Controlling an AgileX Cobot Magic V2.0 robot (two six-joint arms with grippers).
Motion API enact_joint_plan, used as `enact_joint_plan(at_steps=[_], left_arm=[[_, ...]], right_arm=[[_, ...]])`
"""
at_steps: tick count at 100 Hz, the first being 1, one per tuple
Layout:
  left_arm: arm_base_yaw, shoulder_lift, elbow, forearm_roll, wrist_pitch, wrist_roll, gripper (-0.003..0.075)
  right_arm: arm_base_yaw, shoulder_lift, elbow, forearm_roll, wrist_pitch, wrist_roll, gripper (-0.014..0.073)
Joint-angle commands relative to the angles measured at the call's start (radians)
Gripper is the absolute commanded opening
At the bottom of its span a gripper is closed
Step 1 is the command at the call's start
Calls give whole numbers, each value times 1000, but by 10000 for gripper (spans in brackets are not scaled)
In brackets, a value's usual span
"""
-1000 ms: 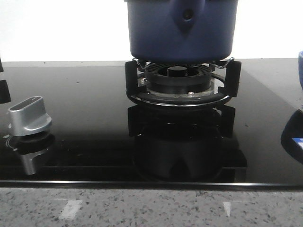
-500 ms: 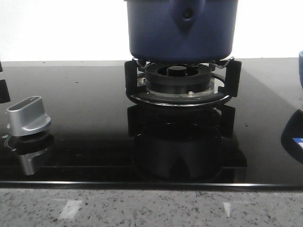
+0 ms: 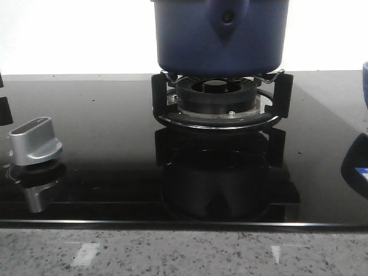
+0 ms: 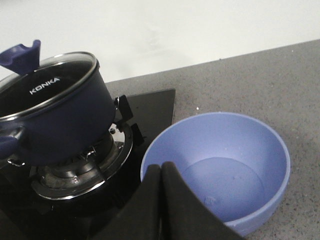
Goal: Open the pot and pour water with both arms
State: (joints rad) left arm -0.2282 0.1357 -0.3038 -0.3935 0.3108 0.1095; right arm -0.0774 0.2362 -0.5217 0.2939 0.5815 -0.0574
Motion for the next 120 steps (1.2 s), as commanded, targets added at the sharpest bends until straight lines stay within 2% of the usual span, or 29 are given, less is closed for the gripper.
enact_joint_plan(at_steps=[1,12,27,35,50,58,93,108,120], left_arm=[[1,91,-78,-1,-39,83,171],[1,184,-131,-1,-38,142,251],[-40,255,-165,-34,-97,144,265],[-89,294,-181,-34,-114,168,278],[-194,399,-237,-34,-171,240,418],[-254,464,-272,-27,-209,258,431],[-463,779,-455,62,-388,258,433],[-474,892,-464,24,-619,253,428],[-476,934,-464,-66,-657,246,428]], right_arm=[[-6,23,-37,21,-78,-21,-74],[-6,23,-37,29,-74,-21,-74],[-6,23,-37,34,-78,-21,-48],[-6,23,-37,44,-80,-21,34],[-6,23,-37,50,-82,-21,254],[-6,23,-37,50,-82,-21,323],[-6,23,-37,50,-112,-21,330],[-6,23,-37,50,-130,-21,330],[-6,23,-37,50,-130,-21,330]])
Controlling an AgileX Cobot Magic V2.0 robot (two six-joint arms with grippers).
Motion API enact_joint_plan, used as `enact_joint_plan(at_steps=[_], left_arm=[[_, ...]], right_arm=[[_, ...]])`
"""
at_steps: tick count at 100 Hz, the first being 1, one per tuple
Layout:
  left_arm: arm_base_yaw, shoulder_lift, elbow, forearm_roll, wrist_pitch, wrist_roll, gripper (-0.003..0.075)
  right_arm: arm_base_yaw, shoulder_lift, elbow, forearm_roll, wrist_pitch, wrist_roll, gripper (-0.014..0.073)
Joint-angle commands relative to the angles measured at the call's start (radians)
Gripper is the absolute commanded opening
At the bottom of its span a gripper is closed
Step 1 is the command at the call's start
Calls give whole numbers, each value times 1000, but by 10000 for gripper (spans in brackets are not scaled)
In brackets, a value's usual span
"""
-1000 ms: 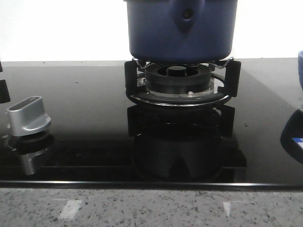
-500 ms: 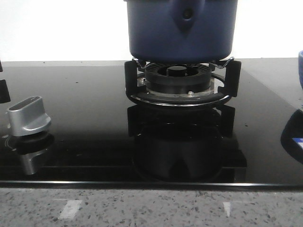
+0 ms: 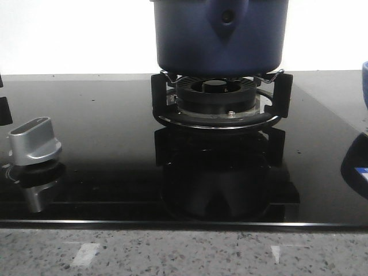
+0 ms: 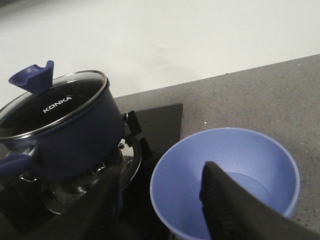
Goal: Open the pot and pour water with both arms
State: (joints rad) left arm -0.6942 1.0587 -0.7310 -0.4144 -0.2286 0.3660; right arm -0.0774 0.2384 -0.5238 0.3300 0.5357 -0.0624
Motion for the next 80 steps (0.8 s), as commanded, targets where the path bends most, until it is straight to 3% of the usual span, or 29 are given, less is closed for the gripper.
enact_joint_plan(at_steps=[1,16,36,58,80], left_arm=[[-10,11,-37,-42,-115,-11,428],[-10,57,-89,83,10,-11,428],[-10,125,-219,88,58,-11,428],[-10,204,-378,124,229,-11,428],[-10,214,-437,149,288,9,428]], right_arm=[[-6,20,-35,14,-84,-16,330],[-6,20,-35,14,-84,-16,330],[-6,20,-35,14,-84,-16,330],[-6,20,-35,14,-84,-16,330],[-6,20,-35,14,-79,-16,330]])
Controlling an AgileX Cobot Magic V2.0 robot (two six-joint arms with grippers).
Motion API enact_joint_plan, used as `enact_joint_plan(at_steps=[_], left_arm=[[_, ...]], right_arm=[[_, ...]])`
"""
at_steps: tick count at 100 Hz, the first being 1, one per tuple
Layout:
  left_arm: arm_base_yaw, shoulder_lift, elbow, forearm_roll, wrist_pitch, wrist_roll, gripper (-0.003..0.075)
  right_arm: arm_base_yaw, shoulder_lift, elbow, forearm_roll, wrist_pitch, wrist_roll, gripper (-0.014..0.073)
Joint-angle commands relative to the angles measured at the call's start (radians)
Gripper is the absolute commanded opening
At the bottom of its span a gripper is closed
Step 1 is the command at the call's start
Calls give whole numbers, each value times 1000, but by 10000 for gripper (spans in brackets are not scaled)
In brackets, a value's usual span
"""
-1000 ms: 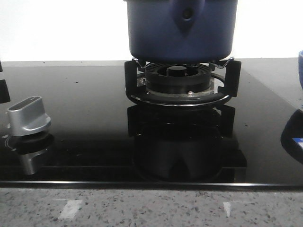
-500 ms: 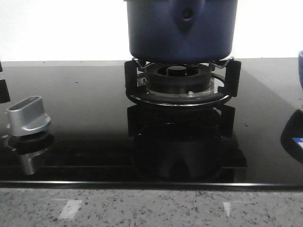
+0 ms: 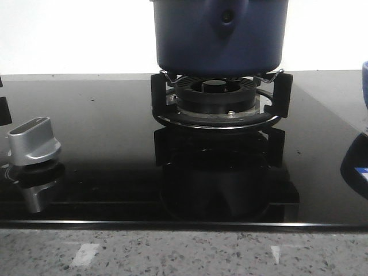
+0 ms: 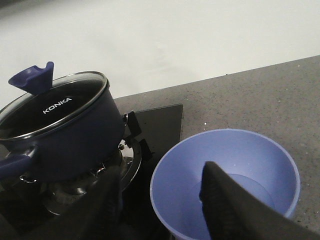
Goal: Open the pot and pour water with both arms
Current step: 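Lower the left gripper onto the purple lid knob and close it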
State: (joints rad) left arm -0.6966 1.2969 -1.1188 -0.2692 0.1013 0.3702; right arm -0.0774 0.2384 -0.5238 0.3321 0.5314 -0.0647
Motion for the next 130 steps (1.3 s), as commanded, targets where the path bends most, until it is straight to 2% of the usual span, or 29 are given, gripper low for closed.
enact_joint_plan(at_steps=[1,83,87,90,102,109,116,130], left_arm=[[-7,-24,-49,4,-42,5,428],[-7,-24,-49,-52,-40,12,428],[-7,-27,-49,-124,-32,88,428],[-7,-27,-49,-266,-30,203,428],[-16,-25,-49,-860,-10,897,428],[-26,-25,-49,-1133,-10,1166,428],[-26,-25,-49,-1321,-12,1319,428],[-17,-19,-45,-1560,-10,1474,428]], right_arm=[[-6,20,-35,12,-75,-13,330],[-6,20,-35,5,-75,-13,330],[-6,20,-35,5,-75,-13,330],[-6,20,-35,5,-75,-13,330],[-6,20,-35,5,-75,-13,330],[-6,20,-35,5,-75,-13,330],[-6,20,-35,5,-75,-13,330],[-6,20,-35,5,-75,-13,330]])
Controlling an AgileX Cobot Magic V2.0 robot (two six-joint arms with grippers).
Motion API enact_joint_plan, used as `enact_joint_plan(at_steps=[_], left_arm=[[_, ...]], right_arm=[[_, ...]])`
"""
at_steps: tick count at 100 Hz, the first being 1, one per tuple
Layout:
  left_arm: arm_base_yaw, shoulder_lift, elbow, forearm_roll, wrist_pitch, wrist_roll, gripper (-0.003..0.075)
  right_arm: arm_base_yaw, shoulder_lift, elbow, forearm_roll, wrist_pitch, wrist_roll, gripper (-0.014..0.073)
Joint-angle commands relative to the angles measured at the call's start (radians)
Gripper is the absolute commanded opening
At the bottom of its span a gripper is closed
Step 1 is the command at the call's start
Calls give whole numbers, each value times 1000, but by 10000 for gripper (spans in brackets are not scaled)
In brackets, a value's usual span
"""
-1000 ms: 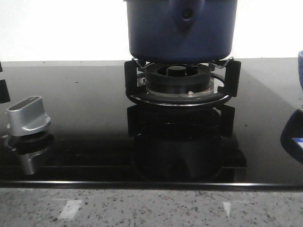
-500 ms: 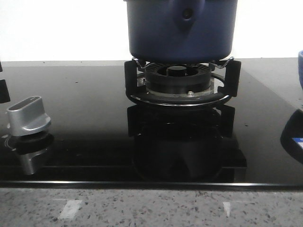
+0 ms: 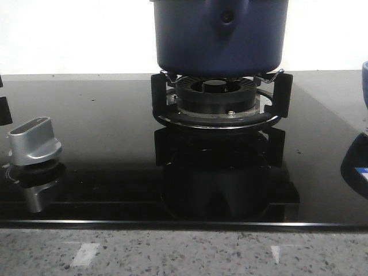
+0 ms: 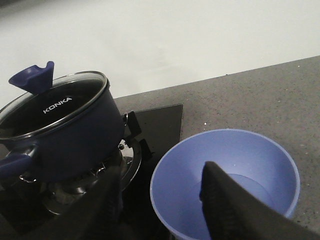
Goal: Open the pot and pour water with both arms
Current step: 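Lower the left gripper onto the purple lid knob and close it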
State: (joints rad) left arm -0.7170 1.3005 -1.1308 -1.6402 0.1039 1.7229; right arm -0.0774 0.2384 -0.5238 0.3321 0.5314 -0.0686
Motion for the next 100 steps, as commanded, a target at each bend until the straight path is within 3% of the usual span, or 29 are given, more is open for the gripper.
enact_joint_plan(at_steps=[1,30,67,86,100], left_arm=[[6,-22,-33,-200,-13,139,428],[98,-1,16,-231,286,176,428],[199,37,16,-108,450,180,428],[199,89,16,-147,455,188,428],[199,106,16,-230,383,194,428]], right_arm=[[-6,20,-35,5,-75,-9,330],[-6,20,-35,5,-75,-9,330],[-6,20,-35,5,-75,-9,330],[-6,20,-35,5,-75,-9,330],[-6,20,-35,5,-75,-9,330]])
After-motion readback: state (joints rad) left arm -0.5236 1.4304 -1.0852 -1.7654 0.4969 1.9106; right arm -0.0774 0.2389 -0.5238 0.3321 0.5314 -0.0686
